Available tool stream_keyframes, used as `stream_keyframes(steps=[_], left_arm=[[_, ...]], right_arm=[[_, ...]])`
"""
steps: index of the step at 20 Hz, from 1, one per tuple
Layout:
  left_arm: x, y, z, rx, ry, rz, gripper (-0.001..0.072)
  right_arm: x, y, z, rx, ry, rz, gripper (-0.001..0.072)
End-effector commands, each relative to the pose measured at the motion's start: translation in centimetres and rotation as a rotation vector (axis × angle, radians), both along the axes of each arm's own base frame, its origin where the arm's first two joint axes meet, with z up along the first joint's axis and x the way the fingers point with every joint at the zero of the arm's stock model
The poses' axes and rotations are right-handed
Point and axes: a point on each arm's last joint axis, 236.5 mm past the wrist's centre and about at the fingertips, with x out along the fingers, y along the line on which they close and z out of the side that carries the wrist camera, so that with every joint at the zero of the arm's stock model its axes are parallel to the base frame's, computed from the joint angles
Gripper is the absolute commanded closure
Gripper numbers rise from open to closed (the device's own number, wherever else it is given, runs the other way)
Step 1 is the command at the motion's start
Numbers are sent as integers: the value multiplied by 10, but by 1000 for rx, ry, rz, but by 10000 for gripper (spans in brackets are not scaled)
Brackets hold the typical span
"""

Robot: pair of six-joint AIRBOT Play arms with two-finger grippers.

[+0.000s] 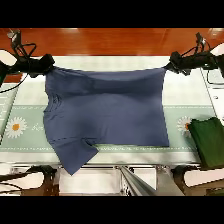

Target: Fold the shirts.

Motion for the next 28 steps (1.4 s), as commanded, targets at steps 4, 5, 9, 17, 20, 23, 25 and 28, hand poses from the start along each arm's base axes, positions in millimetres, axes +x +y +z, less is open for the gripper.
stream_keyframes(steps=[4, 5, 9, 17, 20, 23, 25, 28], left_arm=[[-65, 11, -32, 12, 259, -194, 682], [-81, 16, -38, 4, 315, -227, 682], [-131, 18, -74, -51, 485, -278, 682], [-167, 27, -116, 4, 600, -346, 682], [-172, 36, -118, 43, 623, -354, 682], [-172, 36, -118, 41, 624, -354, 682], [-172, 35, -118, 37, 622, -354, 682], [-172, 30, -117, 17, 620, -354, 638]], right_arm=[[-67, 7, -18, 30, 215, 262, 682], [-86, 6, -22, 15, 267, 328, 682], [-115, 7, -53, -31, 383, 374, 682], [-148, -16, -82, -131, 529, 377, 682], [-155, -22, -83, -155, 562, 385, 682], [-155, -22, -83, -153, 565, 380, 682], [-155, -21, -83, -152, 564, 380, 682], [-151, -18, -84, -151, 551, 375, 553]])
